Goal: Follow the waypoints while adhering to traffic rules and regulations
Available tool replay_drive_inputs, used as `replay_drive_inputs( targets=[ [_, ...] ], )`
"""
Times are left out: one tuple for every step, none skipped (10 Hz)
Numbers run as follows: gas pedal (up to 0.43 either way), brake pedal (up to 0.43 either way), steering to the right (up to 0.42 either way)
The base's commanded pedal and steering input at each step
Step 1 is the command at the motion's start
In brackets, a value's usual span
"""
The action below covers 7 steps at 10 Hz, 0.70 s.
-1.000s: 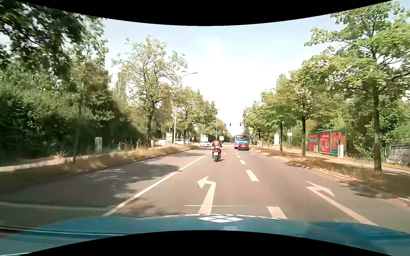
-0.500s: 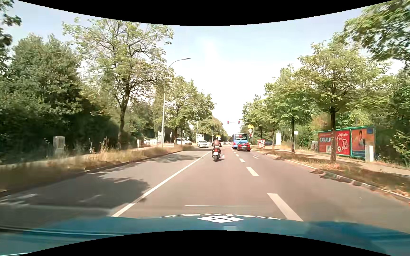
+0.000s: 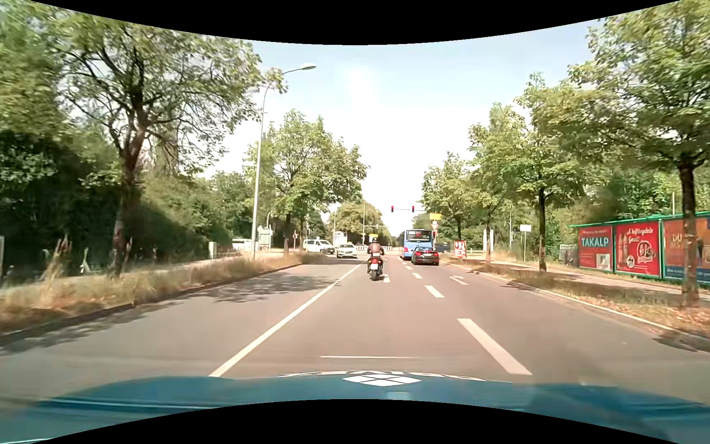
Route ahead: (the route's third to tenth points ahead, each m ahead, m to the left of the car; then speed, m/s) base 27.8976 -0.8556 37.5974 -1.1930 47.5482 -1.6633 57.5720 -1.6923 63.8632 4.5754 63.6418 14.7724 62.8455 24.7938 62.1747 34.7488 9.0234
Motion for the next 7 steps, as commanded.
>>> replay_drive_inputs(
  targets=[
    [0.000, 0.183, 0.017],
    [0.000, 0.183, 0.017],
    [0.000, 0.183, 0.017],
    [0.000, 0.189, 0.017],
    [0.000, 0.189, 0.017],
    [0.000, 0.189, 0.017],
    [0.000, 0.189, 0.016]
  ],
)
